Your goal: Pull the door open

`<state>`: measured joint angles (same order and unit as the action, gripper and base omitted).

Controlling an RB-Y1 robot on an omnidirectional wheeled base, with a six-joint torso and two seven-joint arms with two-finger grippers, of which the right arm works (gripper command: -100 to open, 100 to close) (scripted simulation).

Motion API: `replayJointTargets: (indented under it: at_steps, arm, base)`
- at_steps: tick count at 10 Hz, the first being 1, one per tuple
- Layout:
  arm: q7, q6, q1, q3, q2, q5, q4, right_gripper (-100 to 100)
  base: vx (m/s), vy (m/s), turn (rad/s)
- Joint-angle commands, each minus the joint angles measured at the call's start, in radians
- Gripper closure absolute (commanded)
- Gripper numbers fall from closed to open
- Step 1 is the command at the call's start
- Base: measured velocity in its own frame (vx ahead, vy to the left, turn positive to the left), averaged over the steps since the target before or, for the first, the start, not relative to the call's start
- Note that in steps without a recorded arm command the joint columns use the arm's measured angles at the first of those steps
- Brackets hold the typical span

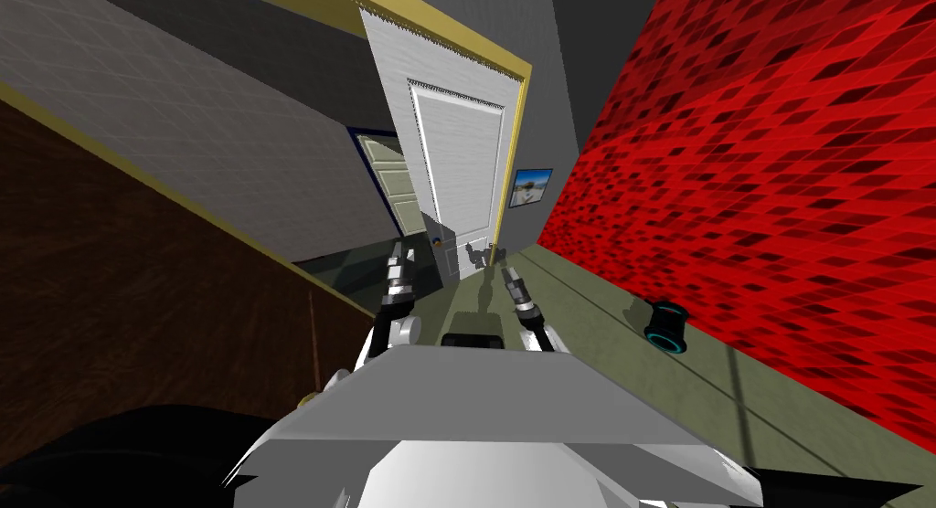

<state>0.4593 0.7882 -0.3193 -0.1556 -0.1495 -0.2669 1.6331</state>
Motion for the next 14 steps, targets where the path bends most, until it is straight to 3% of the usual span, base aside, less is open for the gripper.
replayJointTargets:
  at_steps: [1,5,9,14]
  arm:
    - [0.033,0.010,0.011,-0.018,-0.012,-0.021,-0.033,-100]
    - [0.085,0.038,0.041,-0.042,-0.028,-0.052,-0.111,-100]
    - [0.158,0.078,0.081,-0.075,-0.050,-0.095,-0.220,-100]
    - [0.219,0.110,0.116,-0.103,-0.069,-0.132,-0.311,-100]
  base:
    - [0.145,0.034,-0.098]
    - [0.124,0.042,-0.052]
    - [0.114,0.065,-0.081]
    - [0.105,0.080,-0.071]
